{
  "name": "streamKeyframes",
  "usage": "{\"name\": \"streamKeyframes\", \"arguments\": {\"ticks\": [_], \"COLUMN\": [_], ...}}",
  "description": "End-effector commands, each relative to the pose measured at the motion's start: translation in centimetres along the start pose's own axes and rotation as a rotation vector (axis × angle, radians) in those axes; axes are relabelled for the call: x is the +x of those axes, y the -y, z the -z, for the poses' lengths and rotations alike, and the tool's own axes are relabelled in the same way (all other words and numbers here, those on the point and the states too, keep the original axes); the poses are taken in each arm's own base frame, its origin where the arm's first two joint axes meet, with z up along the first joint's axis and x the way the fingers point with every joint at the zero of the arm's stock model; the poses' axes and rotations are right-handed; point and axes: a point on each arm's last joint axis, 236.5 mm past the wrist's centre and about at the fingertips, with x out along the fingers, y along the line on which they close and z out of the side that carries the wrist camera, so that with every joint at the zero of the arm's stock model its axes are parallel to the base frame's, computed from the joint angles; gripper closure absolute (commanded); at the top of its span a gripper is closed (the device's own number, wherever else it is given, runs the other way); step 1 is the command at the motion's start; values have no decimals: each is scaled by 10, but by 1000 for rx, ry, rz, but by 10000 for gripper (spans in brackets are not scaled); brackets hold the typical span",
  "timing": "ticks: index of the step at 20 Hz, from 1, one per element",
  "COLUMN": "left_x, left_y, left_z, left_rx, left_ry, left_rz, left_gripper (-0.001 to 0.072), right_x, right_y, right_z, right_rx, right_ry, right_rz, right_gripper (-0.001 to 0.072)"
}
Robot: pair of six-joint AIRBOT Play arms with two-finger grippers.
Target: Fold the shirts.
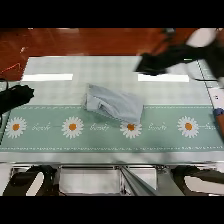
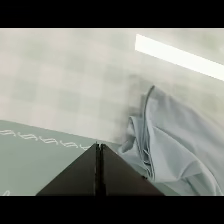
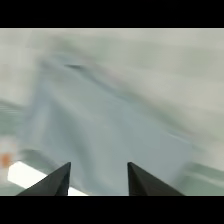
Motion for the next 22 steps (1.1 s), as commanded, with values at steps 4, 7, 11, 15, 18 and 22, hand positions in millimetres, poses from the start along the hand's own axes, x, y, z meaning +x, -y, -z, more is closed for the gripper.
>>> {"name": "streamKeyframes", "arguments": {"ticks": [4,7,11,15,18,22], "left_x": [13,23,30,30,30,30], "left_y": [2,5,0,0,0,0], "left_z": [49,77,96,96,96,96], "left_rx": [-34,-72,-88,-90,-90,-91], "left_ry": [-165,-235,-281,-281,-281,-281], "left_rz": [47,76,68,71,71,71], "left_gripper": [687,687,687,687,687,687], "right_x": [-82,-8,66,120,145,166], "right_y": [179,167,133,99,80,56], "right_z": [86,127,148,156,160,157], "right_rx": [295,476,563,615,641,573], "right_ry": [224,170,37,-73,-112,-170], "right_rz": [482,259,38,-145,-236,-266], "right_gripper": [298,296,296,296,296,296]}}
